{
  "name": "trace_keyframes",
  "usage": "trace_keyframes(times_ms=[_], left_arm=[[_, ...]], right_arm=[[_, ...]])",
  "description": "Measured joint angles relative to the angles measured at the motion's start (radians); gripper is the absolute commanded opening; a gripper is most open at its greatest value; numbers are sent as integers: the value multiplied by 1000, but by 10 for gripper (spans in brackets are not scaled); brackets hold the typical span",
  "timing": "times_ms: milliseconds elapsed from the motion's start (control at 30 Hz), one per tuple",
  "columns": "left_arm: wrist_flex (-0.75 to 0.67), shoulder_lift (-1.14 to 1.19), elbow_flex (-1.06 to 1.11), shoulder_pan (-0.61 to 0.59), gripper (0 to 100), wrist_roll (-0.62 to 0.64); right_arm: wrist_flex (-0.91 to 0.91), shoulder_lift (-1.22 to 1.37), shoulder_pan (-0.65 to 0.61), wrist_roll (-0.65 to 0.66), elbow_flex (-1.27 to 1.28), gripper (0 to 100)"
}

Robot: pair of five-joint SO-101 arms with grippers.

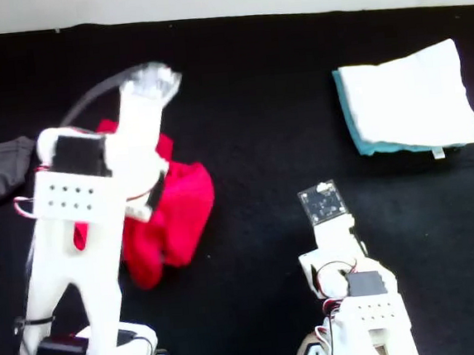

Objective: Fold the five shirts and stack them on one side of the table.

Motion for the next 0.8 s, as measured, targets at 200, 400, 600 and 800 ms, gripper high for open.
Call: trace_keyframes(times_ms=[200,400,600,800], left_arm=[[-8,0,315,-178,14,-147],[-81,0,376,-341,10,-169],[-103,0,376,-485,14,-169],[-103,0,376,-525,14,-219]], right_arm=[[0,0,0,0,0,74],[0,0,0,0,0,76],[72,12,-18,0,-143,77],[226,224,-126,0,-554,77]])
